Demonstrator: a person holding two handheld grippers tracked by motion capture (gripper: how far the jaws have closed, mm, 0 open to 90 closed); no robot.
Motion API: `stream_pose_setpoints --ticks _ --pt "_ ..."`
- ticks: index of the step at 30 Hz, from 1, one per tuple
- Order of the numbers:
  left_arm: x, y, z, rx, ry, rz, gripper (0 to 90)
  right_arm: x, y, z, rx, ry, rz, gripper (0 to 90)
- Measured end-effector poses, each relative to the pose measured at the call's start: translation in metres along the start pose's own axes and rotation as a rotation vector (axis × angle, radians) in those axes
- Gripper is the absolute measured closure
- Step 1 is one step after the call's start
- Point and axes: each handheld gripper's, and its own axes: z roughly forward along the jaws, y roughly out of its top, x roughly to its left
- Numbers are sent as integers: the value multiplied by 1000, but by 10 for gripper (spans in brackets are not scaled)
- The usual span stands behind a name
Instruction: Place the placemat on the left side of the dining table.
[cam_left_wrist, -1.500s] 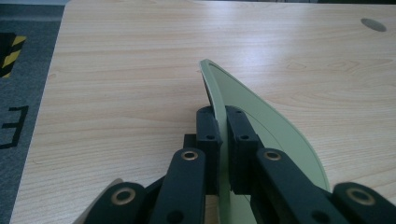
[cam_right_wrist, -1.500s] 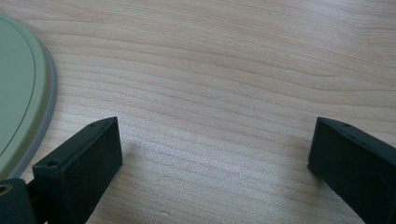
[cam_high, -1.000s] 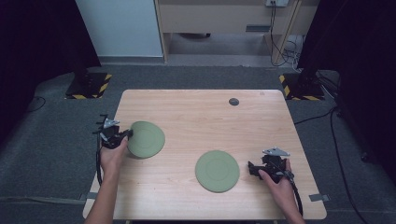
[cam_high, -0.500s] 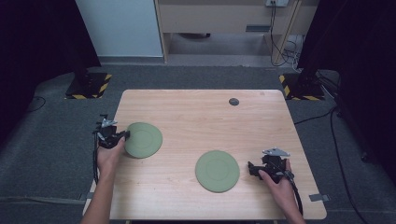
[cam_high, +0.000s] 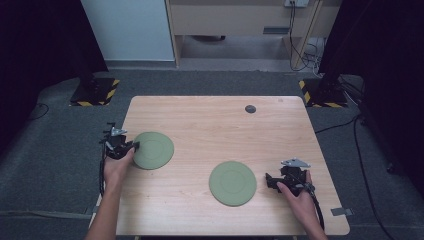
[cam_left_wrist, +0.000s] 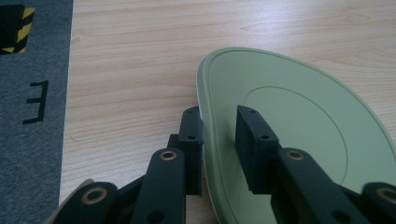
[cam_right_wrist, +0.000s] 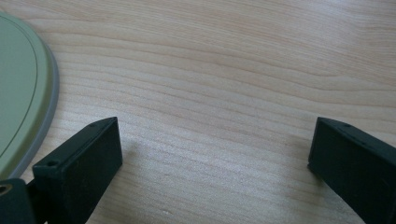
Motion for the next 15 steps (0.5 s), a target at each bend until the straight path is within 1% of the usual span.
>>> stream_pose_setpoints --ticks 2,6,8,10,12,13,15 --pt "1 0 0 2 2 -2 702 0 0 0 0 0 0 30" --pt "1 -1 2 12 23 -1 664 0 0 0 0 0 0 30" --pt "0 -1 3 9 31 3 633 0 0 0 0 0 0 30" --pt "-1 0 2 6 47 14 612 0 0 0 0 1 0 30" --pt "-1 2 1 -7 56 18 584 0 0 0 -1 1 -1 30" --pt "-2 3 1 -18 66 19 552 0 0 0 0 1 -1 30" --pt "-4 6 -1 -30 73 35 512 0 0 0 0 1 -1 30"
